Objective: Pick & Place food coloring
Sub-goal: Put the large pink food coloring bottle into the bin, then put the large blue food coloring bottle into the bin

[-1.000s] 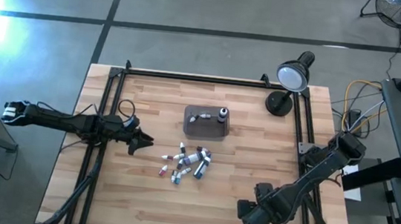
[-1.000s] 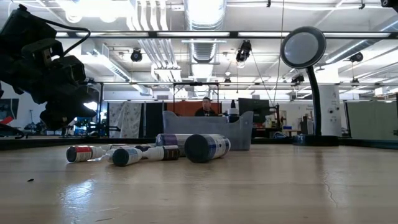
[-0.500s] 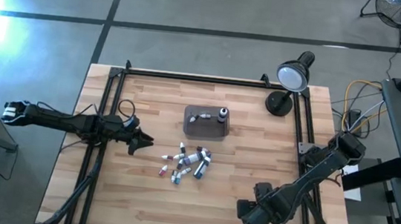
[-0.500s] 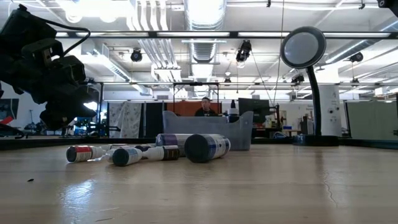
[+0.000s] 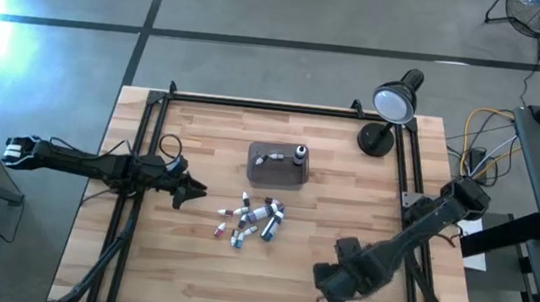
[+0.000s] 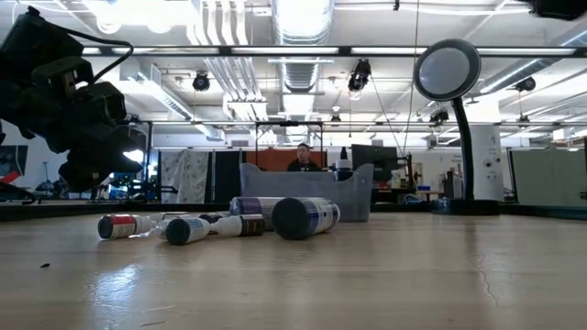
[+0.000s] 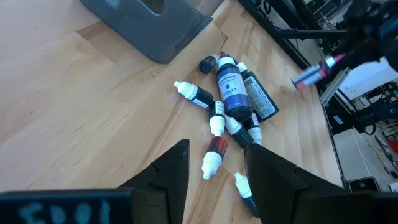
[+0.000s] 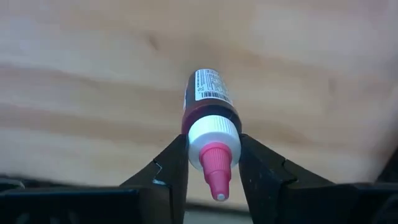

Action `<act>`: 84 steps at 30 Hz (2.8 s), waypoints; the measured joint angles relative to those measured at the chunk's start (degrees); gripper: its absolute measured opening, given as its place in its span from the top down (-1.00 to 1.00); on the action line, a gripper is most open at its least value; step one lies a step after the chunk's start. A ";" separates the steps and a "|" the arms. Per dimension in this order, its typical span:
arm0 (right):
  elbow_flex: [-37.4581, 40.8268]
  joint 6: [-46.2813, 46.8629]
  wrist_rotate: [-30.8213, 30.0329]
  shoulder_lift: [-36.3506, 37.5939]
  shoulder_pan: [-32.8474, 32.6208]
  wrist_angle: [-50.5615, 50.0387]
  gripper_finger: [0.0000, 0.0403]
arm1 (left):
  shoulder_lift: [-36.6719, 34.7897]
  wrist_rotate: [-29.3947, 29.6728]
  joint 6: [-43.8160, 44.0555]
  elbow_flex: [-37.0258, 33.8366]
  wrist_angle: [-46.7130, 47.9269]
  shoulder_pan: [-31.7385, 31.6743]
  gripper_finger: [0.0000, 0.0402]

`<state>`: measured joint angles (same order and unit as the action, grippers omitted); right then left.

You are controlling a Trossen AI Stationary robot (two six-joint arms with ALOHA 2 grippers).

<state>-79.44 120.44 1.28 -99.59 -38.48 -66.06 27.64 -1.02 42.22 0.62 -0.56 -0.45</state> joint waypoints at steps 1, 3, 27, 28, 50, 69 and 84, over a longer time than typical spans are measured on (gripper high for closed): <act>-0.93 -3.16 -1.56 0.00 1.26 -1.45 0.47 | 0.00 0.00 0.00 0.00 0.00 0.00 0.35; -3.03 -10.34 -4.16 0.00 4.40 -3.00 0.47 | 0.00 -0.02 0.27 0.00 0.00 0.00 0.35; -32.89 -81.79 -14.59 -13.30 42.58 -13.21 0.48 | 0.00 -1.09 10.08 0.00 -0.07 0.22 0.35; -33.42 -82.21 -13.78 -14.49 43.21 -14.20 0.48 | 0.00 -1.09 10.12 0.00 -0.07 0.24 0.35; -30.01 -84.66 -6.57 -19.87 43.69 -13.92 0.47 | 0.00 -1.31 9.28 0.00 -0.02 0.39 0.35; -23.06 -84.66 -4.02 -18.86 43.32 -11.12 0.14 | 0.00 -1.31 8.72 0.00 -0.02 0.39 0.35; -22.60 -84.44 -7.36 -12.90 40.12 -11.98 -0.16 | 0.00 -1.28 7.89 0.00 -0.06 0.39 0.35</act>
<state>-102.04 36.00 -6.08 -112.49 1.64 -78.05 27.64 -2.30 50.11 0.62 -0.62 -0.05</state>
